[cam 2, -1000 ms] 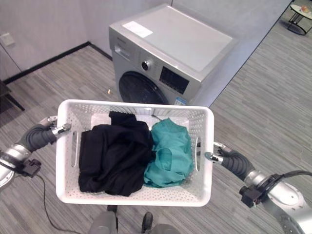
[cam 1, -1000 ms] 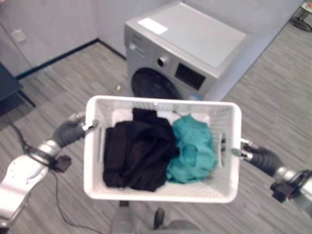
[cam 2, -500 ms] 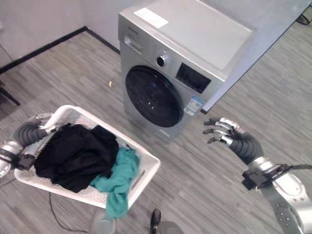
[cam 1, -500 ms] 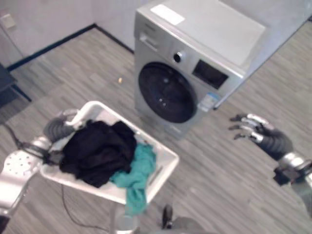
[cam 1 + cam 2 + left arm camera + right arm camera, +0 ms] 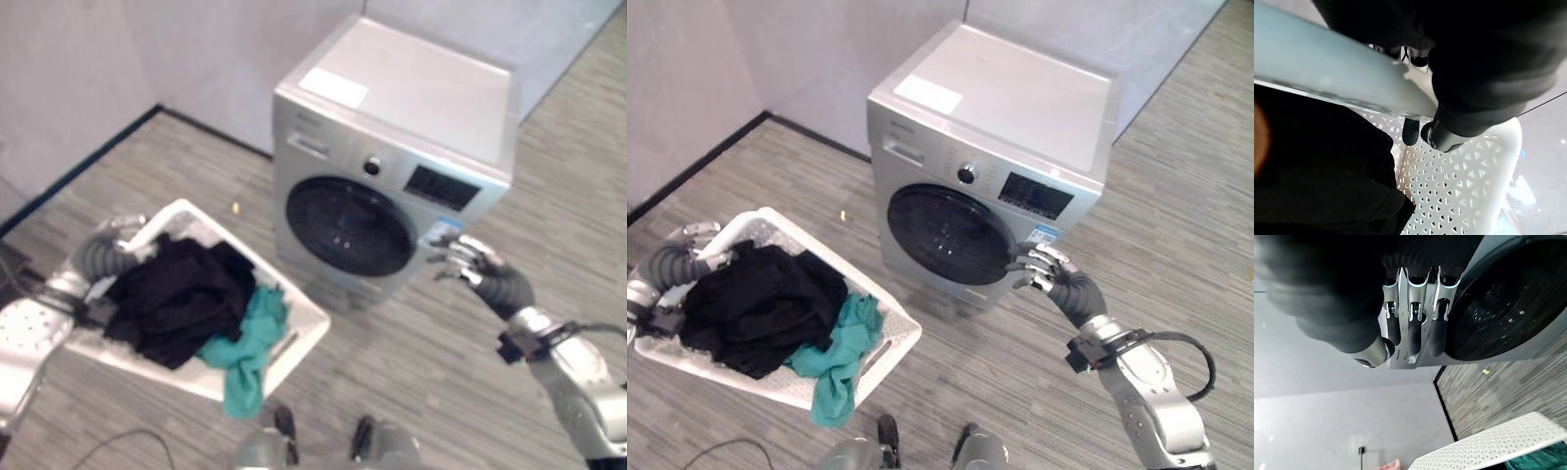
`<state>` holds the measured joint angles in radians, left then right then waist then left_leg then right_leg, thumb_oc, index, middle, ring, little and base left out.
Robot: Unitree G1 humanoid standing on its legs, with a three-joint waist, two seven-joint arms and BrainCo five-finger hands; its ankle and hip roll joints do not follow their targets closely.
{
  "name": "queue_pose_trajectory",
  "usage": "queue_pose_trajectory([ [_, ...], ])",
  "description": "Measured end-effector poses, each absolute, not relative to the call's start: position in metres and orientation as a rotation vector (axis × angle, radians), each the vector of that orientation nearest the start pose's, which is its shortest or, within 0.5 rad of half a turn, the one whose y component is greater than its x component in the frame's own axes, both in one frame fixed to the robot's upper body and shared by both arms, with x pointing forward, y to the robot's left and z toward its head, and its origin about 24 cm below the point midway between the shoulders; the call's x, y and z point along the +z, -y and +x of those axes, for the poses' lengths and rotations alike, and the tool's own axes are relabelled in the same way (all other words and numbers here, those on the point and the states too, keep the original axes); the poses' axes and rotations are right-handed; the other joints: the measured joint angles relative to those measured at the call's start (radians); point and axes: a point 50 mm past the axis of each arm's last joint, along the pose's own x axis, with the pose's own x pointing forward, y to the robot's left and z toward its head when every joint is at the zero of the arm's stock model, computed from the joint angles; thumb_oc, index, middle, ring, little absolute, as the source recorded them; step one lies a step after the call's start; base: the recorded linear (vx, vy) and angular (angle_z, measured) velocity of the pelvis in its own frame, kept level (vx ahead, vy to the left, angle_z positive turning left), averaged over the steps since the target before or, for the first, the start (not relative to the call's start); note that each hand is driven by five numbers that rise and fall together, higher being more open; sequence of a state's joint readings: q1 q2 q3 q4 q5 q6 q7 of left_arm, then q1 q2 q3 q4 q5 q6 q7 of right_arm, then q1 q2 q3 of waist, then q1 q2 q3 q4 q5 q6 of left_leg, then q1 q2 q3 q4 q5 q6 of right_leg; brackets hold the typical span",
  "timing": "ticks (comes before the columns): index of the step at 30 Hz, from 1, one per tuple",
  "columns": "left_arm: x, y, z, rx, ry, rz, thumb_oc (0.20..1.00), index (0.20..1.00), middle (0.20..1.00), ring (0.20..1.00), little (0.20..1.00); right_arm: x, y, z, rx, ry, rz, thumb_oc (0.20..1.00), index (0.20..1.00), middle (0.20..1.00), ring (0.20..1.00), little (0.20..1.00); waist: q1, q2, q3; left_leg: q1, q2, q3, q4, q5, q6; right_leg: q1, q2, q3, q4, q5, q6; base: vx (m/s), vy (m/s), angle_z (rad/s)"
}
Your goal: Grab the laundry basket,head to the washer,open it,put in the laundry and shut it.
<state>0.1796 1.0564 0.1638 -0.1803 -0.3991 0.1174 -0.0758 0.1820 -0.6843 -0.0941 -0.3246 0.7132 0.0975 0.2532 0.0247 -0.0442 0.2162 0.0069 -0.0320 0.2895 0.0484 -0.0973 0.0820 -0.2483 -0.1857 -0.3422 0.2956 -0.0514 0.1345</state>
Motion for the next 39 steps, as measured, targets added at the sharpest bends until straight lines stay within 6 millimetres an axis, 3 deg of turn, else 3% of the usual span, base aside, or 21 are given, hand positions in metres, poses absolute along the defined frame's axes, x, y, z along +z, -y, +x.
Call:
queue_pose_trajectory([
  [3, 0.147, -0.312, 0.224, -0.108, -0.132, 0.648, 0.200, 0.200, 0.200, 0.200, 0.200, 0.113, 0.239, 0.217, 0.335, 0.031, -0.004, 0.200, 0.200, 0.200, 0.200, 0.200, -0.013, 0.000, 0.001, 0.040, -0.036, 0.000, -0.014, -0.004, 0.004, -0.020, 0.017, -0.089, -0.081, 0.049, -0.036, 0.21, -0.012, 0.18],
  [5, 0.158, -0.310, 0.223, -0.166, -0.158, 0.666, 0.200, 0.200, 0.200, 0.200, 0.200, 0.110, 0.240, 0.218, 0.334, 0.009, -0.014, 0.200, 0.200, 0.200, 0.200, 0.200, -0.017, 0.000, 0.001, 0.066, -0.051, -0.023, -0.015, -0.020, 0.002, -0.013, 0.019, -0.126, -0.096, 0.076, -0.055, 0.20, -0.079, 0.29],
  [7, 0.175, -0.299, 0.234, -0.216, -0.109, 0.693, 0.200, 0.200, 0.200, 0.200, 0.200, 0.100, 0.242, 0.213, 0.323, -0.035, -0.005, 0.200, 0.200, 0.200, 0.200, 0.200, -0.033, 0.008, -0.007, 0.086, -0.053, -0.088, -0.009, -0.031, -0.008, 0.020, 0.062, -0.064, -0.091, 0.078, -0.075, 0.23, -0.173, 0.86],
  [10, 0.174, -0.281, 0.240, -0.271, -0.052, 0.664, 0.200, 0.200, 0.200, 0.200, 0.200, 0.097, 0.244, 0.210, 0.316, -0.054, -0.007, 0.200, 0.200, 0.200, 0.200, 0.200, -0.018, 0.025, -0.010, 0.103, -0.043, -0.105, 0.049, -0.066, -0.051, 0.104, 0.103, -0.074, -0.159, 0.077, -0.204, 0.17, -0.221, 0.43],
  [12, 0.168, -0.275, 0.243, -0.290, -0.050, 0.646, 0.200, 0.200, 0.200, 0.200, 0.200, 0.098, 0.246, 0.211, 0.317, -0.058, -0.017, 0.200, 0.200, 0.200, 0.200, 0.200, -0.015, 0.038, -0.012, 0.073, -0.018, -0.100, 0.158, -0.098, -0.103, 0.136, 0.125, -0.074, -0.169, 0.061, -0.210, 0.10, -0.268, 0.09],
  [13, 0.166, -0.266, 0.253, -0.297, -0.014, 0.614, 0.200, 0.200, 0.200, 0.200, 0.200, 0.099, 0.248, 0.213, 0.314, -0.061, -0.028, 0.200, 0.200, 0.200, 0.200, 0.200, -0.006, 0.030, -0.010, -0.085, 0.045, -0.051, 0.533, -0.116, -0.145, 0.170, 0.138, -0.079, -0.180, 0.033, -0.244, 0.11, -0.239, 0.02],
  [14, 0.168, -0.264, 0.254, -0.303, -0.008, 0.621, 0.200, 0.200, 0.200, 0.200, 0.200, 0.101, 0.248, 0.214, 0.315, -0.059, -0.036, 0.200, 0.200, 0.200, 0.200, 0.200, 0.005, 0.034, -0.011, -0.138, 0.089, -0.032, 0.667, -0.097, -0.152, 0.186, 0.154, -0.064, -0.188, 0.018, -0.257, 0.08, -0.147, -0.38],
  [15, 0.168, -0.264, 0.254, -0.298, -0.006, 0.627, 0.200, 0.200, 0.200, 0.200, 0.200, 0.102, 0.249, 0.214, 0.309, -0.053, -0.036, 0.200, 0.200, 0.200, 0.200, 0.200, 0.024, 0.038, -0.016, -0.179, 0.143, -0.031, 0.788, -0.098, -0.153, 0.215, 0.178, -0.044, -0.194, 0.006, -0.279, 0.11, -0.120, -0.68],
  [17, 0.171, -0.266, 0.255, -0.268, 0.008, 0.625, 0.200, 0.200, 0.200, 0.200, 0.200, 0.102, 0.250, 0.214, 0.299, -0.046, -0.026, 0.200, 0.200, 0.200, 0.200, 0.200, 0.024, 0.033, -0.029, -0.229, 0.209, -0.091, 0.878, -0.097, -0.160, 0.230, 0.211, -0.027, -0.185, -0.017, -0.304, 0.12, -0.018, -0.48],
  [18, 0.183, -0.263, 0.262, -0.280, 0.018, 0.644, 0.200, 0.200, 0.200, 0.200, 0.200, 0.096, 0.252, 0.212, 0.281, -0.077, -0.016, 0.200, 0.200, 0.200, 0.200, 0.200, 0.016, -0.009, -0.017, -0.307, 0.286, -0.121, 0.885, -0.095, -0.150, 0.239, 0.218, -0.005, -0.177, -0.051, -0.318, 0.11, 0.108, -0.25],
  [20, 0.186, -0.260, 0.265, -0.298, 0.016, 0.623, 0.200, 0.200, 0.200, 0.200, 0.200, 0.099, 0.250, 0.216, 0.283, -0.064, -0.007, 0.200, 0.200, 0.200, 0.200, 0.200, 0.014, -0.032, -0.006, -0.327, 0.304, -0.179, 0.753, -0.089, -0.163, 0.256, 0.211, 0.021, -0.183, -0.036, -0.295, 0.09, 0.165, -0.50],
  [21, 0.183, -0.258, 0.266, -0.316, -0.005, 0.609, 0.200, 0.200, 0.200, 0.200, 0.200, 0.100, 0.248, 0.218, 0.287, -0.058, 0.001, 0.200, 0.200, 0.200, 0.200, 0.200, 0.016, -0.032, -0.005, -0.310, 0.309, -0.221, 0.618, -0.083, -0.171, 0.263, 0.210, 0.035, -0.184, -0.032, -0.279, 0.08, 0.199, -0.67],
  [22, 0.180, -0.255, 0.267, -0.350, -0.040, 0.599, 0.200, 0.200, 0.200, 0.200, 0.200, 0.099, 0.244, 0.220, 0.306, -0.062, 0.000, 0.200, 0.200, 0.200, 0.200, 0.200, 0.001, -0.026, 0.001, -0.272, 0.310, -0.266, 0.391, -0.057, -0.205, 0.282, 0.208, 0.054, -0.191, -0.035, -0.268, 0.09, 0.193, -0.56],
  [23, 0.178, -0.253, 0.268, -0.368, -0.057, 0.581, 0.200, 0.200, 0.200, 0.200, 0.200, 0.097, 0.241, 0.221, 0.317, -0.070, 0.001, 0.200, 0.200, 0.200, 0.200, 0.200, -0.006, -0.024, 0.002, -0.256, 0.297, -0.302, 0.258, -0.028, -0.231, 0.285, 0.204, 0.066, -0.192, -0.040, -0.259, 0.17, 0.207, -0.77],
  [24, 0.174, -0.252, 0.268, -0.378, -0.082, 0.544, 0.200, 0.200, 0.200, 0.200, 0.200, 0.095, 0.236, 0.224, 0.348, -0.085, -0.011, 0.200, 0.200, 0.200, 0.200, 0.200, 0.000, -0.010, 0.024, -0.230, 0.274, -0.346, 0.133, 0.040, -0.221, 0.304, 0.198, 0.100, -0.194, -0.035, -0.246, 0.18, 0.184, -0.68],
  [26, 0.173, -0.254, 0.266, -0.391, -0.110, 0.537, 0.200, 0.200, 0.200, 0.200, 0.200, 0.094, 0.235, 0.225, 0.355, -0.091, -0.012, 0.200, 0.200, 0.200, 0.200, 0.200, -0.003, 0.003, 0.033, -0.195, 0.246, -0.385, 0.086, 0.072, -0.221, 0.332, 0.198, 0.116, -0.203, -0.039, -0.228, 0.15, 0.177, -0.57],
  [28, 0.177, -0.248, 0.269, -0.438, -0.155, 0.539, 0.200, 0.200, 0.200, 0.200, 0.200, 0.092, 0.237, 0.222, 0.356, -0.111, -0.026, 0.200, 0.200, 0.200, 0.200, 0.200, -0.032, 0.041, 0.026, -0.142, 0.239, -0.306, 0.101, 0.117, -0.169, 0.395, 0.201, 0.108, -0.234, -0.053, -0.180, 0.09, 0.163, -0.06],
  [29, 0.179, -0.246, 0.270, -0.452, -0.161, 0.537, 0.200, 0.200, 0.200, 0.200, 0.200, 0.092, 0.238, 0.221, 0.353, -0.114, -0.028, 0.200, 0.200, 0.200, 0.200, 0.200, -0.035, 0.051, 0.023, -0.128, 0.229, -0.310, 0.080, 0.161, -0.212, 0.397, 0.203, 0.115, -0.222, -0.068, -0.156, 0.10, 0.209, 0.09],
  [31, 0.185, -0.243, 0.271, -0.462, -0.140, 0.537, 0.200, 0.200, 0.200, 0.200, 0.200, 0.091, 0.236, 0.220, 0.368, -0.115, -0.020, 0.200, 0.200, 0.200, 0.200, 0.200, -0.029, 0.036, 0.017, -0.130, 0.185, -0.299, 0.065, 0.174, -0.206, 0.362, 0.160, 0.129, -0.191, -0.084, -0.129, 0.09, 0.197, 0.03],
  [33, 0.199, -0.239, 0.273, -0.494, -0.158, 0.598, 0.200, 0.200, 0.200, 0.200, 0.200, 0.092, 0.231, 0.226, 0.399, -0.107, -0.017, 0.200, 0.200, 0.200, 0.200, 0.200, -0.029, 0.021, 0.014, -0.114, 0.120, -0.279, 0.018, 0.186, -0.168, 0.366, 0.088, 0.129, -0.218, -0.070, -0.093, 0.05, 0.170, 0.12],
  [39, 0.240, -0.228, 0.281, -0.530, -0.058, 0.673, 0.200, 0.200, 0.200, 0.200, 0.200, 0.098, 0.220, 0.236, 0.465, -0.079, -0.018, 0.200, 0.200, 0.200, 0.200, 0.200, -0.013, 0.024, 0.005, -0.081, 0.064, -0.233, -0.019, 0.182, -0.130, 0.388, 0.027, 0.140, -0.272, -0.036, -0.040, 0.03, 0.137, -0.12],
])
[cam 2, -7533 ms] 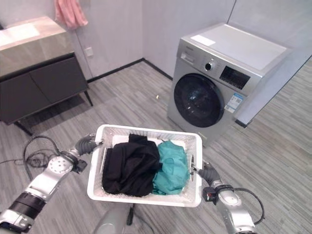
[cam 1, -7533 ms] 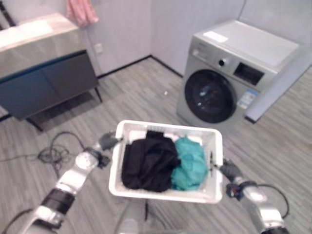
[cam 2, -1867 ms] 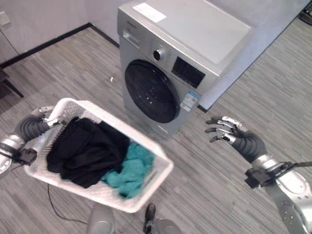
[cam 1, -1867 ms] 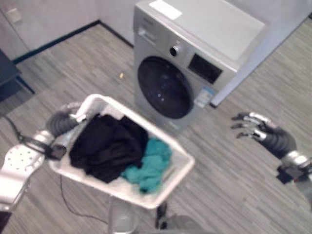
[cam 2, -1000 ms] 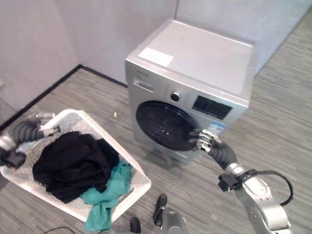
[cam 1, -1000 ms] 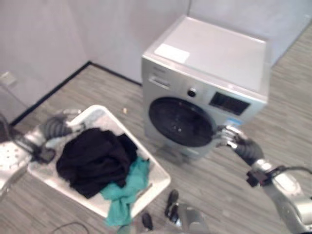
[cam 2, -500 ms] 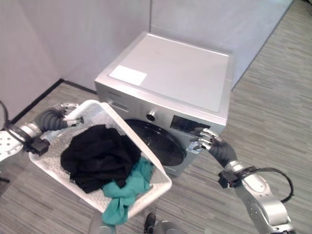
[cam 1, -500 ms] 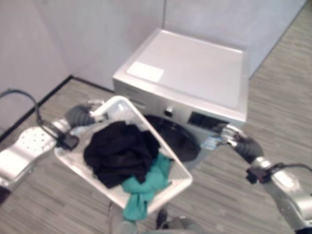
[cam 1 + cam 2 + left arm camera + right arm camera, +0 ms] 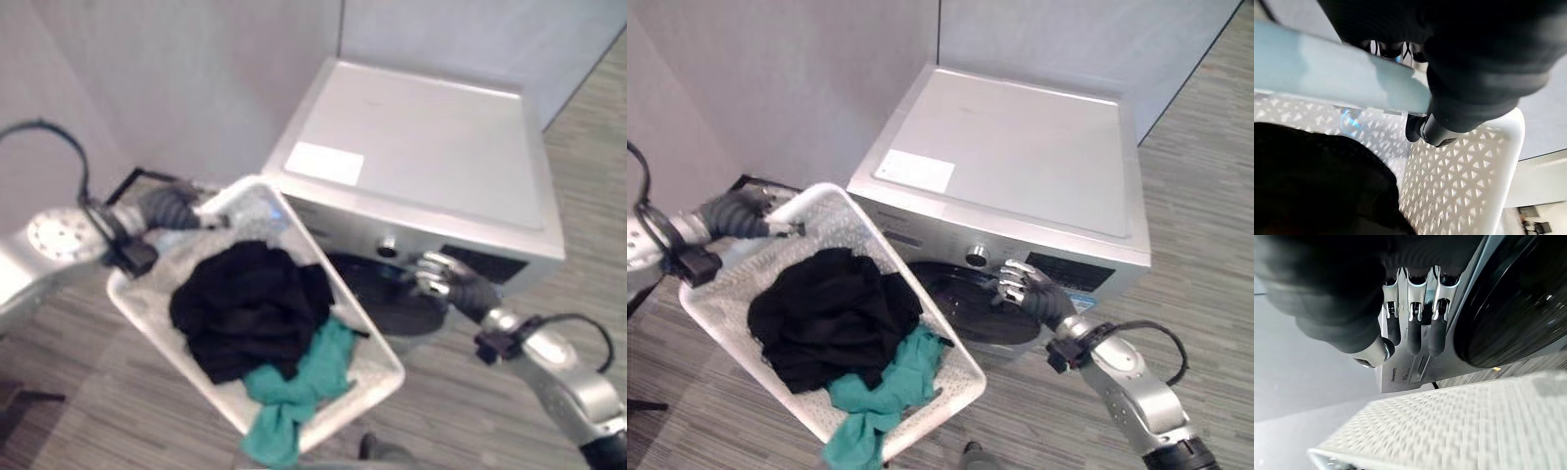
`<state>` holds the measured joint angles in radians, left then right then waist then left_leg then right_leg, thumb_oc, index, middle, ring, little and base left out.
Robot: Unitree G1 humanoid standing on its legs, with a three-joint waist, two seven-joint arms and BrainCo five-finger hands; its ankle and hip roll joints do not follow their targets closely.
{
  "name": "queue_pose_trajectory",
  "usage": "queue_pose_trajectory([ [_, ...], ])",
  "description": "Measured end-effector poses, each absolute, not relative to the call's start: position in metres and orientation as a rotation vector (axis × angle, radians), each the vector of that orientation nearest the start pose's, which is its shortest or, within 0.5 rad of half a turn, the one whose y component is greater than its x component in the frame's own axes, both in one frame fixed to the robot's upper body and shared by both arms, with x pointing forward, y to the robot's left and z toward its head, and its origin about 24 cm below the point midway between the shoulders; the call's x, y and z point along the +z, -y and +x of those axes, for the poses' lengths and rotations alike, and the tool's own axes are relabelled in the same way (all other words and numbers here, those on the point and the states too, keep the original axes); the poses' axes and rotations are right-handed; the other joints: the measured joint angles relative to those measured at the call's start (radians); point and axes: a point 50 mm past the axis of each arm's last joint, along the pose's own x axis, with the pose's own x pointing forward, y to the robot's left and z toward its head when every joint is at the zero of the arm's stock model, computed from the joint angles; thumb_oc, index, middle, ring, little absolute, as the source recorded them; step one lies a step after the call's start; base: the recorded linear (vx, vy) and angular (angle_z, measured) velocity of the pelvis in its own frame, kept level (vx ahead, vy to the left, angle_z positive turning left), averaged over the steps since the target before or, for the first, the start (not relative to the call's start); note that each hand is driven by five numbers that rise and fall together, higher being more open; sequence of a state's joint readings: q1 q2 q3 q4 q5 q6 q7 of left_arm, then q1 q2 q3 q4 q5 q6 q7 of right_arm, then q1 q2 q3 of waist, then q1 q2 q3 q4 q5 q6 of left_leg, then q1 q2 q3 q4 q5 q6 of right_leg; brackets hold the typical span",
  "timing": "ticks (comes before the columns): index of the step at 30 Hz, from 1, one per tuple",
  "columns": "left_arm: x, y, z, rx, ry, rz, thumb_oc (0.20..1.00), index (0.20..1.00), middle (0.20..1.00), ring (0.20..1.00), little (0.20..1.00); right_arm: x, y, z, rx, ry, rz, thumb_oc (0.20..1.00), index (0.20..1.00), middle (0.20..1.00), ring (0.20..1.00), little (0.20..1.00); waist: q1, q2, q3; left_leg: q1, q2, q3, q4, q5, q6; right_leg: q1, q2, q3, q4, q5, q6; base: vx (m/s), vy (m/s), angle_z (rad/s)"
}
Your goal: Grab the laundry basket,head to the washer,open it,put in the laundry and shut it.
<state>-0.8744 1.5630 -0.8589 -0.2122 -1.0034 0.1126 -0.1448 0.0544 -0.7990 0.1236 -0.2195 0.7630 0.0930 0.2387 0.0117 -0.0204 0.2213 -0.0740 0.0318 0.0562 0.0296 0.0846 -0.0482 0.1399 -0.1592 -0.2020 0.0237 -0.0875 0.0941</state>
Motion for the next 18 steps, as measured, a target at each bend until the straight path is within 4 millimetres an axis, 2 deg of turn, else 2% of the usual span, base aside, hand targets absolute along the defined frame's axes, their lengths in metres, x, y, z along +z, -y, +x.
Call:
queue_pose_trajectory([
  [2, 0.243, -0.225, 0.283, -0.551, -0.059, 0.690, 0.200, 0.200, 0.200, 0.200, 0.200, 0.101, 0.220, 0.238, 0.474, -0.070, -0.025, 0.200, 0.200, 0.200, 0.200, 0.200, 0.003, 0.008, -0.014, 0.011, 0.002, 0.018, -0.021, 0.000, 0.002, -0.005, -0.001, 0.014, -0.007, 0.004, 0.006, 0.01, 0.067, -0.29],
  [7, 0.250, -0.218, 0.288, -0.565, -0.044, 0.692, 0.200, 0.200, 0.200, 0.200, 0.200, 0.102, 0.224, 0.238, 0.483, -0.084, -0.054, 0.200, 0.200, 0.200, 0.200, 0.200, -0.025, 0.046, -0.058, 0.025, 0.012, 0.048, -0.056, 0.008, -0.003, -0.014, 0.005, 0.040, -0.033, 0.018, 0.013, 0.01, 0.059, -0.22],
  [8, 0.255, -0.208, 0.300, -0.595, -0.052, 0.708, 0.200, 0.200, 0.200, 0.200, 0.200, 0.096, 0.227, 0.239, 0.473, -0.111, -0.052, 0.200, 0.200, 0.200, 0.200, 0.200, -0.026, 0.050, -0.070, 0.039, 0.014, 0.058, -0.072, 0.013, -0.003, -0.011, 0.006, 0.044, -0.039, 0.020, 0.015, 0.01, 0.033, -0.17],
  [10, 0.262, -0.197, 0.308, -0.626, -0.031, 0.700, 0.200, 0.200, 0.200, 0.200, 0.200, 0.092, 0.227, 0.239, 0.474, -0.132, -0.055, 0.200, 0.200, 0.200, 0.200, 0.200, -0.027, 0.062, -0.087, 0.044, 0.013, 0.069, -0.085, 0.017, -0.002, -0.015, 0.006, 0.053, -0.042, 0.021, 0.017, 0.01, 0.027, -0.17],
  [12, 0.270, -0.183, 0.315, -0.668, 0.001, 0.700, 0.200, 0.200, 0.200, 0.200, 0.200, 0.087, 0.226, 0.238, 0.484, -0.159, -0.065, 0.200, 0.200, 0.200, 0.200, 0.200, -0.049, 0.068, -0.094, 0.045, 0.012, 0.072, -0.086, 0.019, -0.001, -0.015, 0.004, 0.054, -0.045, 0.023, 0.019, 0.00, 0.016, -0.04],
  [15, 0.277, -0.154, 0.321, -0.760, 0.036, 0.731, 0.200, 0.200, 0.200, 0.200, 0.200, 0.080, 0.221, 0.240, 0.509, -0.195, -0.071, 0.200, 0.200, 0.200, 0.200, 0.200, -0.071, 0.070, -0.095, 0.045, 0.012, 0.074, -0.088, 0.020, 0.000, -0.017, 0.004, 0.053, -0.045, 0.023, 0.019, 0.00, 0.008, -0.02],
  [18, 0.274, -0.138, 0.322, -0.817, 0.045, 0.730, 0.200, 0.200, 0.200, 0.200, 0.200, 0.080, 0.221, 0.241, 0.513, -0.202, -0.077, 0.200, 0.200, 0.200, 0.200, 0.200, -0.082, 0.070, -0.095, 0.058, 0.013, 0.085, -0.098, 0.020, 0.000, -0.015, 0.005, 0.061, -0.045, 0.023, 0.019, 0.01, 0.008, -0.12],
])
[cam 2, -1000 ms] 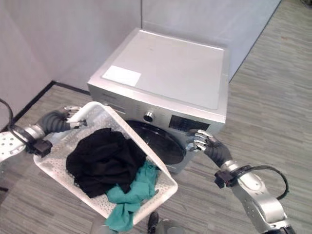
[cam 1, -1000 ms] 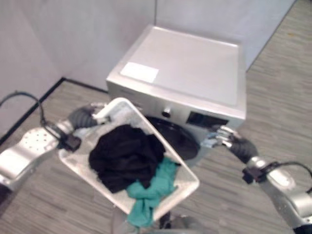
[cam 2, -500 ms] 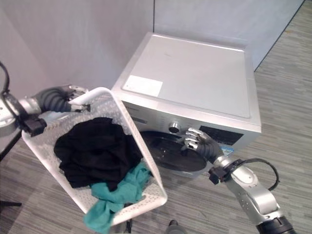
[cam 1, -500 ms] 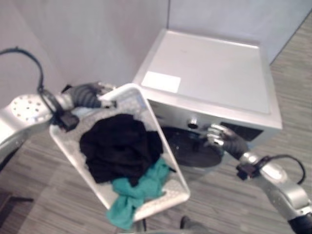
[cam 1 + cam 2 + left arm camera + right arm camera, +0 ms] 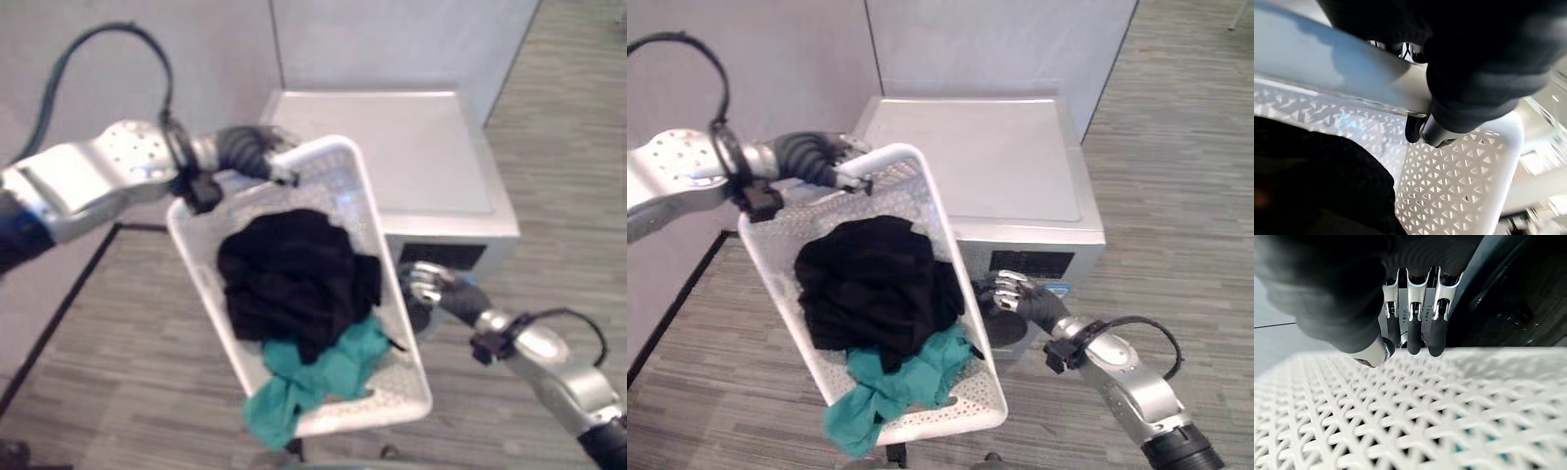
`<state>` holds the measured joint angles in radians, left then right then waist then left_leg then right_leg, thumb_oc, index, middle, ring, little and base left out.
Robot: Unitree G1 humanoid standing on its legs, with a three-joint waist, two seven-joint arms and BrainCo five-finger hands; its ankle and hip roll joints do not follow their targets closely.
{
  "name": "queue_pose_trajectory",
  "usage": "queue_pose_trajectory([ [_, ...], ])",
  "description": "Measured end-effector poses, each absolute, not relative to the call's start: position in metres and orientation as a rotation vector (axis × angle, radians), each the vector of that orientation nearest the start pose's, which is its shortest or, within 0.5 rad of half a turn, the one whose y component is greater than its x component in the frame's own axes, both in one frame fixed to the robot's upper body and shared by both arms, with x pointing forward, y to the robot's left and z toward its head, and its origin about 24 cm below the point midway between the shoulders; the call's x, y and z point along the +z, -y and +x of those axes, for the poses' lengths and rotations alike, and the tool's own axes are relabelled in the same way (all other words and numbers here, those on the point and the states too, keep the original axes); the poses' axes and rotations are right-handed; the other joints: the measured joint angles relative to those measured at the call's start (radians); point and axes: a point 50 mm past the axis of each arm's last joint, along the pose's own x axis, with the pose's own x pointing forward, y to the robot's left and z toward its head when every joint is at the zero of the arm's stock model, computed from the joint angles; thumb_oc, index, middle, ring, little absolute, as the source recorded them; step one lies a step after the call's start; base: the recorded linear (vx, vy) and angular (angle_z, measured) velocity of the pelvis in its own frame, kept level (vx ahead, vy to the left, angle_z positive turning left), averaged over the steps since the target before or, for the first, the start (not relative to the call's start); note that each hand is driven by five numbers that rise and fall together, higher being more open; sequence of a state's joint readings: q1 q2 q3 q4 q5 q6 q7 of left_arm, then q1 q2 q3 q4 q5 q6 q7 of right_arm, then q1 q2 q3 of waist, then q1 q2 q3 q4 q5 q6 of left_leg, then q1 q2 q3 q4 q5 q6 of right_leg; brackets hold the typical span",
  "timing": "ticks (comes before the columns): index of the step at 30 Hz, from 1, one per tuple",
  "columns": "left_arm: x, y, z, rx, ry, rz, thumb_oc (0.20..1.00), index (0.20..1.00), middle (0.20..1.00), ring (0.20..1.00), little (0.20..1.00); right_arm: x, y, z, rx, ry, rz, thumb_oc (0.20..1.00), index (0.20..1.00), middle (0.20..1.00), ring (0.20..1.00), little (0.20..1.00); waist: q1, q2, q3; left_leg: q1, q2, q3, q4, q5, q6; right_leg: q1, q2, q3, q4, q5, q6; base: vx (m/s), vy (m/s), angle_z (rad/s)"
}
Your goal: Grab the laundry basket,head to the washer,open it,put in the laundry and shut it.
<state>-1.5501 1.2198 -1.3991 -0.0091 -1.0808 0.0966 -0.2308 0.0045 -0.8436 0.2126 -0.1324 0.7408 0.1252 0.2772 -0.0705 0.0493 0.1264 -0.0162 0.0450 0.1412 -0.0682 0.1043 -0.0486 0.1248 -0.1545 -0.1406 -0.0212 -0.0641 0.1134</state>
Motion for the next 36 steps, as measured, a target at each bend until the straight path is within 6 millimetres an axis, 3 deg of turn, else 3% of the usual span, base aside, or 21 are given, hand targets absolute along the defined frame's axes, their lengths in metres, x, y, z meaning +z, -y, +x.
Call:
queue_pose_trajectory([
  [7, 0.268, -0.123, 0.327, -0.868, 0.032, 0.725, 0.200, 0.200, 0.200, 0.200, 0.200, 0.082, 0.226, 0.241, 0.516, -0.215, -0.106, 0.200, 0.200, 0.200, 0.200, 0.200, -0.023, -0.005, -0.001, 0.018, 0.003, 0.017, -0.021, 0.003, 0.000, -0.003, 0.002, 0.012, -0.002, 0.000, 0.000, 0.01, 0.007, -0.06],
  [9, 0.267, -0.119, 0.344, -0.827, 0.032, 0.712, 0.200, 0.200, 0.200, 0.200, 0.200, 0.089, 0.231, 0.243, 0.486, -0.200, -0.109, 0.200, 0.200, 0.200, 0.200, 0.200, -0.033, -0.009, -0.002, 0.018, 0.004, 0.018, -0.030, 0.003, 0.000, -0.008, 0.004, 0.010, 0.000, 0.000, 0.000, 0.01, 0.014, -0.03],
  [13, 0.275, -0.136, 0.369, -0.672, 0.033, 0.697, 0.200, 0.200, 0.200, 0.200, 0.200, 0.124, 0.259, 0.250, 0.364, -0.086, -0.168, 0.200, 0.200, 0.200, 0.200, 0.200, -0.055, -0.019, 0.000, 0.017, 0.007, 0.049, -0.031, 0.004, -0.001, -0.026, 0.002, 0.040, 0.001, 0.006, 0.006, 0.02, 0.020, -0.23],
  [15, 0.288, -0.145, 0.376, -0.600, 0.069, 0.684, 0.200, 0.200, 0.200, 0.200, 0.200, 0.142, 0.274, 0.252, 0.290, -0.035, -0.211, 0.200, 0.200, 0.200, 0.200, 0.200, -0.082, -0.028, -0.003, 0.017, 0.011, 0.066, -0.031, 0.003, -0.001, -0.036, 0.008, 0.049, 0.000, 0.011, 0.010, 0.03, 0.024, -0.25],
  [16, 0.298, -0.157, 0.382, -0.527, 0.088, 0.672, 0.200, 0.200, 0.200, 0.200, 0.200, 0.157, 0.278, 0.256, 0.262, 0.017, -0.236, 0.200, 0.200, 0.200, 0.200, 0.200, -0.099, -0.031, -0.004, 0.018, 0.017, 0.074, -0.031, 0.003, -0.001, -0.041, 0.012, 0.054, 0.000, 0.018, 0.012, 0.02, 0.018, -0.32],
  [18, 0.305, -0.165, 0.384, -0.481, 0.107, 0.672, 0.200, 0.200, 0.200, 0.200, 0.200, 0.166, 0.278, 0.257, 0.248, 0.062, -0.242, 0.200, 0.200, 0.200, 0.200, 0.200, -0.106, -0.036, -0.005, 0.024, 0.025, 0.100, -0.031, 0.000, -0.003, -0.053, 0.018, 0.067, -0.003, 0.029, 0.010, 0.02, 0.012, -0.40],
  [21, 0.311, -0.162, 0.385, -0.475, 0.134, 0.675, 0.200, 0.200, 0.200, 0.200, 0.200, 0.159, 0.280, 0.254, 0.238, 0.039, -0.232, 0.200, 0.200, 0.200, 0.200, 0.200, -0.113, -0.039, -0.006, 0.033, 0.029, 0.112, -0.031, -0.001, -0.004, -0.048, 0.019, 0.073, -0.005, 0.032, 0.008, 0.02, 0.009, -0.15],
  [27, 0.300, -0.143, 0.391, -0.508, 0.131, 0.723, 0.200, 0.200, 0.200, 0.200, 0.200, 0.140, 0.277, 0.249, 0.237, -0.004, -0.188, 0.200, 0.200, 0.200, 0.200, 0.200, -0.113, -0.039, -0.006, 0.043, 0.029, 0.112, -0.032, -0.001, -0.005, -0.037, 0.018, 0.072, -0.015, 0.037, 0.003, 0.00, 0.002, -0.01],
  [36, 0.297, -0.159, 0.401, -0.419, 0.117, 0.680, 0.200, 0.200, 0.200, 0.200, 0.200, 0.137, 0.277, 0.249, 0.233, -0.018, -0.206, 0.200, 0.200, 0.200, 0.200, 0.200, -0.117, -0.037, -0.007, 0.052, 0.031, 0.139, -0.032, -0.001, -0.004, -0.042, 0.018, 0.100, -0.020, 0.049, 0.005, 0.02, 0.007, -0.09],
])
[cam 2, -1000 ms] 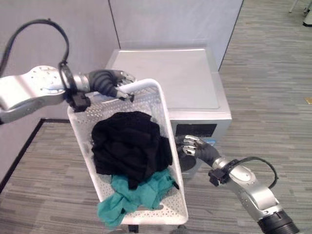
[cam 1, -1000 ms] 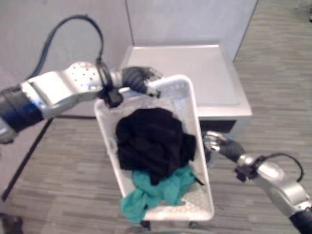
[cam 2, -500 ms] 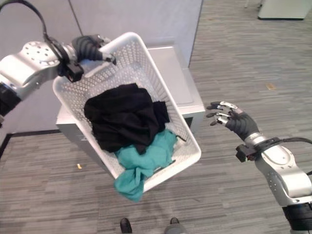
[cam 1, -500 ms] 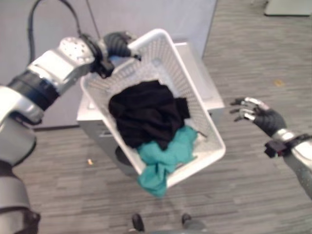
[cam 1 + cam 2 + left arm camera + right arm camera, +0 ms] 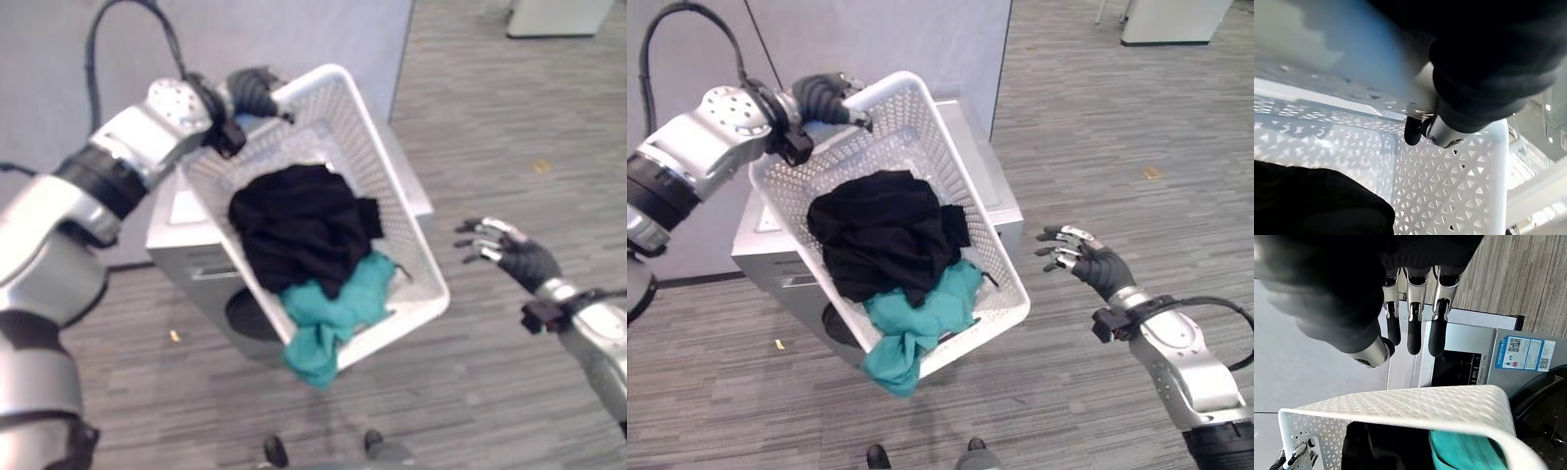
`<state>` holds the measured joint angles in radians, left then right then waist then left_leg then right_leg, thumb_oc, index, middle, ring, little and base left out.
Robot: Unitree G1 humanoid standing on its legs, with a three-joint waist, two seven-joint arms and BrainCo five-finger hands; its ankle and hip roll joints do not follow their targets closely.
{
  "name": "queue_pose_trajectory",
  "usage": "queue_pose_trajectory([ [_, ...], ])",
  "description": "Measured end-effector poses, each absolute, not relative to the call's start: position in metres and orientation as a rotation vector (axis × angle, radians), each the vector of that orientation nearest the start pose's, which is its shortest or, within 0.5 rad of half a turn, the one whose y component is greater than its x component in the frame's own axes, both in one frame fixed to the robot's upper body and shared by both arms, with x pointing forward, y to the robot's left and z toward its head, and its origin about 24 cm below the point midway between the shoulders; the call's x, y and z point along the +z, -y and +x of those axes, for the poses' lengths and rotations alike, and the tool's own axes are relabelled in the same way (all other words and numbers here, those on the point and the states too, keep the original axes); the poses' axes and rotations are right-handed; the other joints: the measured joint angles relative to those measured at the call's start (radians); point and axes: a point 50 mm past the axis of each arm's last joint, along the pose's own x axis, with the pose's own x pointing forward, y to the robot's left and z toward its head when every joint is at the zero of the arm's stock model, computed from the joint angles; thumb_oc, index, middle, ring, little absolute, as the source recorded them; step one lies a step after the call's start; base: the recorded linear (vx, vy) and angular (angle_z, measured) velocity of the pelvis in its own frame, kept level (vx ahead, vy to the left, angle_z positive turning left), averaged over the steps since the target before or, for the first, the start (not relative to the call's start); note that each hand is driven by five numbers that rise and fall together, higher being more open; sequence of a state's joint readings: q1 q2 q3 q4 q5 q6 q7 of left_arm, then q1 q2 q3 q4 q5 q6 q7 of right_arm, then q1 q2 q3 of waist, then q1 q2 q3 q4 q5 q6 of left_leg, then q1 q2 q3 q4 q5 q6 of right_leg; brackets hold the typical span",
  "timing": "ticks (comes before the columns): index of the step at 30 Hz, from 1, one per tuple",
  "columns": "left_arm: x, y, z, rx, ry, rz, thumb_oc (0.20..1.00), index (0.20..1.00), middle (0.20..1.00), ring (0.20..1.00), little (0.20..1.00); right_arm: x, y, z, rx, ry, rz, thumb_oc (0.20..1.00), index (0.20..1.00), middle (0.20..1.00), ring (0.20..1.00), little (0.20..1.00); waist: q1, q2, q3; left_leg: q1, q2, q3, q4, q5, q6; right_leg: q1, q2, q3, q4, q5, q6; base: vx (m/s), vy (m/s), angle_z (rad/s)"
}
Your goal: Grab the laundry basket,head to the washer,open it,put in the laundry and shut it.
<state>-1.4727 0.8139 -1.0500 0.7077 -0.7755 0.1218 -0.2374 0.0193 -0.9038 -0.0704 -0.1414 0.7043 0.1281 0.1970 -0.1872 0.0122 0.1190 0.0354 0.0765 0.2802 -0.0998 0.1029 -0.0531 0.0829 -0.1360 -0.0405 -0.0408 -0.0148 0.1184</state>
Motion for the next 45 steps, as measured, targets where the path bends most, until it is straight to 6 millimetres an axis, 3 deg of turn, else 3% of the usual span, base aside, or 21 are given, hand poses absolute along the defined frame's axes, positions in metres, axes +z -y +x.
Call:
queue_pose_trajectory([
  [10, 0.309, -0.191, 0.408, -0.212, 0.135, 0.654, 0.200, 0.200, 0.200, 0.200, 0.200, 0.142, 0.272, 0.248, 0.244, 0.006, -0.245, 0.200, 0.200, 0.200, 0.200, 0.200, -0.026, -0.004, -0.009, -0.004, 0.006, 0.042, -0.001, -0.006, -0.003, -0.029, 0.004, 0.042, 0.000, 0.008, 0.000, 0.03, 0.003, -0.12],
  [18, 0.329, -0.242, 0.405, 0.082, 0.163, 0.667, 0.200, 0.200, 0.200, 0.200, 0.200, 0.104, 0.274, 0.219, 0.216, -0.110, -0.208, 0.200, 0.200, 0.200, 0.200, 0.200, -0.088, -0.015, -0.023, -0.043, 0.018, 0.096, -0.002, -0.012, -0.011, -0.096, 0.015, 0.088, -0.012, 0.030, 0.002, 0.05, 0.016, -0.21],
  [28, 0.350, -0.279, 0.392, 0.308, 0.258, 0.529, 0.200, 0.200, 0.200, 0.200, 0.200, 0.101, 0.280, 0.209, 0.197, -0.121, -0.283, 0.200, 0.200, 0.200, 0.200, 0.200, -0.118, -0.026, -0.021, -0.083, 0.032, 0.134, -0.001, -0.015, -0.015, -0.142, 0.027, 0.105, -0.033, 0.057, 0.004, 0.05, 0.008, -0.12],
  [31, 0.345, -0.284, 0.391, 0.334, 0.244, 0.538, 0.200, 0.200, 0.200, 0.200, 0.200, 0.098, 0.280, 0.207, 0.204, -0.133, -0.300, 0.200, 0.200, 0.200, 0.200, 0.200, -0.116, -0.037, -0.023, -0.094, 0.035, 0.134, -0.001, -0.015, -0.016, -0.152, 0.031, 0.103, -0.034, 0.059, 0.002, 0.03, 0.000, -0.02],
  [36, 0.303, -0.280, 0.402, 0.366, 0.177, 0.489, 0.200, 0.200, 0.200, 0.200, 0.200, 0.096, 0.277, 0.205, 0.217, -0.136, -0.310, 0.200, 0.200, 0.200, 0.200, 0.200, -0.108, -0.050, -0.024, -0.105, 0.034, 0.115, -0.001, -0.014, -0.016, -0.151, 0.030, 0.069, -0.037, 0.059, 0.002, 0.02, -0.001, 0.12],
  [45, 0.302, -0.282, 0.402, 0.414, 0.181, 0.485, 0.200, 0.200, 0.200, 0.200, 0.200, 0.104, 0.262, 0.205, 0.278, -0.081, -0.313, 0.200, 0.200, 0.200, 0.200, 0.200, -0.107, -0.055, -0.025, -0.107, 0.034, 0.111, -0.004, -0.014, -0.016, -0.151, 0.030, 0.049, -0.040, 0.061, 0.000, 0.00, 0.000, 0.01],
])
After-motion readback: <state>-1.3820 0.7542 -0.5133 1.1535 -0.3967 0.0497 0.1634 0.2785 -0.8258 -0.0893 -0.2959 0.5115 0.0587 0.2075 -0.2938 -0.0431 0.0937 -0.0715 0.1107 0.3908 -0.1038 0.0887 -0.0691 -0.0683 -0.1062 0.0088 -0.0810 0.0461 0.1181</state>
